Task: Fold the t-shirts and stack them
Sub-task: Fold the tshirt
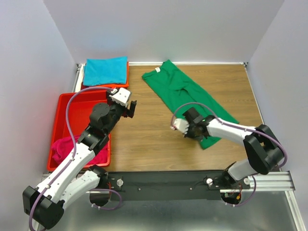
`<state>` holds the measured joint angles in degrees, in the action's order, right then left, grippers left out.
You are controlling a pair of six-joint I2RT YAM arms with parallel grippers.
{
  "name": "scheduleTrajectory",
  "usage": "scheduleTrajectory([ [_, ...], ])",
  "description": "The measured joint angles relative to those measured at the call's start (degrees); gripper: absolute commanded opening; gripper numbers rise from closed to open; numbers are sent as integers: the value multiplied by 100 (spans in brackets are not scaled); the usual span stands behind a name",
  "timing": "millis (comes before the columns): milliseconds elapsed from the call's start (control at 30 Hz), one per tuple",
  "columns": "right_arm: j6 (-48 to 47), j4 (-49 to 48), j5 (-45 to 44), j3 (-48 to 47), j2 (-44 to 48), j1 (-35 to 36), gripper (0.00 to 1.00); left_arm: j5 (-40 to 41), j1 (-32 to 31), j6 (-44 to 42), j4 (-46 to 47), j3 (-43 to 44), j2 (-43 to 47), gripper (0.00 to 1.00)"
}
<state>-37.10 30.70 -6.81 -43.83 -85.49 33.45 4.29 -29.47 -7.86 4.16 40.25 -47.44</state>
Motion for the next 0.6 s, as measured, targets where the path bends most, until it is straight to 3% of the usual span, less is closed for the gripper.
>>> scheduleTrajectory([
  [133,9,356,739,-498,-365,1193,11,-7,0,0,2,0,-2,83],
  [267,-9,778,1445,-1403,-1071,1705,48,-7,0,0,2,0,-4,83],
  [333,-61,1010,1727,-1873,-1329,1779,59,-7,0,0,2,0,-4,84],
  [467,-120,1381,2131,-2728,-1495,1768,71,-7,0,0,4,0,-4,85],
  [600,-271,1639,2774,-2747,-994,1202,87,-76,0,0,11,0,-11,98],
])
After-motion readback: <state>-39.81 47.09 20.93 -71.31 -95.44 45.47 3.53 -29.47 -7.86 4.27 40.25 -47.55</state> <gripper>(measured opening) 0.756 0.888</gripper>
